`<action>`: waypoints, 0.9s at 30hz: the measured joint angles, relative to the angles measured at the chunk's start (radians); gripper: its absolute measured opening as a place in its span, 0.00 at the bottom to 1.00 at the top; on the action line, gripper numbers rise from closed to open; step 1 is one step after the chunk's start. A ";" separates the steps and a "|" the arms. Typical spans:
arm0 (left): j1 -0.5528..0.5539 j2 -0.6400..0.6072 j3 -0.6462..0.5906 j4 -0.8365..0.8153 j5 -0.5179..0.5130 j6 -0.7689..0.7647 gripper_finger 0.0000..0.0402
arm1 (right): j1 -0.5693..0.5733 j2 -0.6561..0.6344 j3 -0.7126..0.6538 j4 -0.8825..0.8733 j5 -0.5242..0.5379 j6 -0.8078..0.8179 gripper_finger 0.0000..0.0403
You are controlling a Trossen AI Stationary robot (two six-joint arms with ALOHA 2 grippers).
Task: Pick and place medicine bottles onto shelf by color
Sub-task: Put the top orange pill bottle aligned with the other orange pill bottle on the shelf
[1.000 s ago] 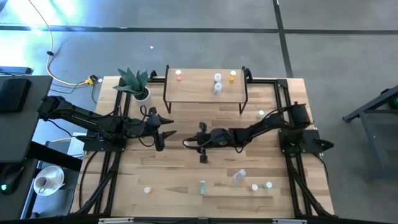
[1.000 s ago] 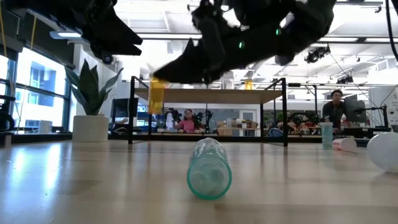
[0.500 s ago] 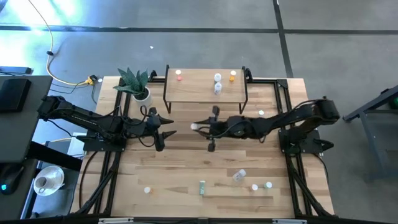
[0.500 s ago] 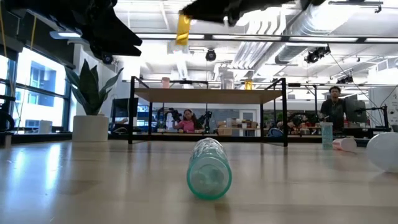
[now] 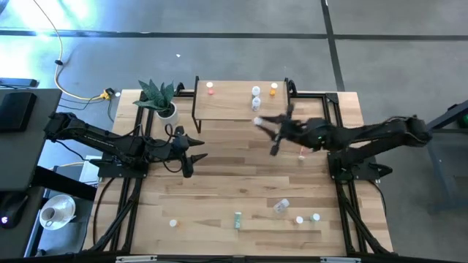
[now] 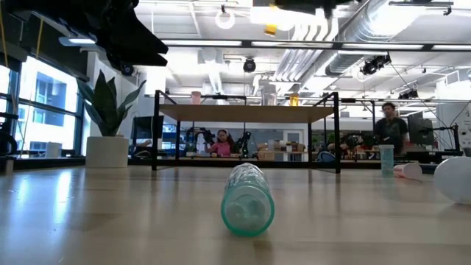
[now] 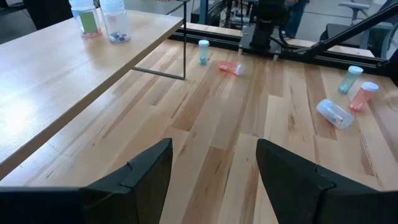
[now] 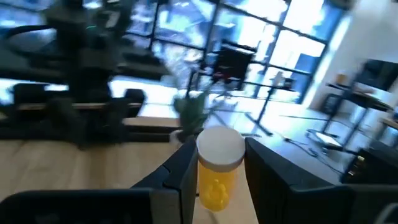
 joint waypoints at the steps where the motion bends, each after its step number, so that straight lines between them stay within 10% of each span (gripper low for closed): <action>1: 0.000 0.000 0.000 0.000 0.000 0.000 0.56 | -0.020 -0.037 -0.036 0.022 0.005 0.016 0.26; 12: 0.000 0.000 0.000 0.010 -0.004 0.000 0.56 | -0.223 -0.256 -0.248 0.020 0.130 0.198 0.26; 27: 0.000 0.000 0.000 0.008 -0.007 0.000 0.56 | -0.456 -0.044 0.016 -0.368 0.004 0.372 0.26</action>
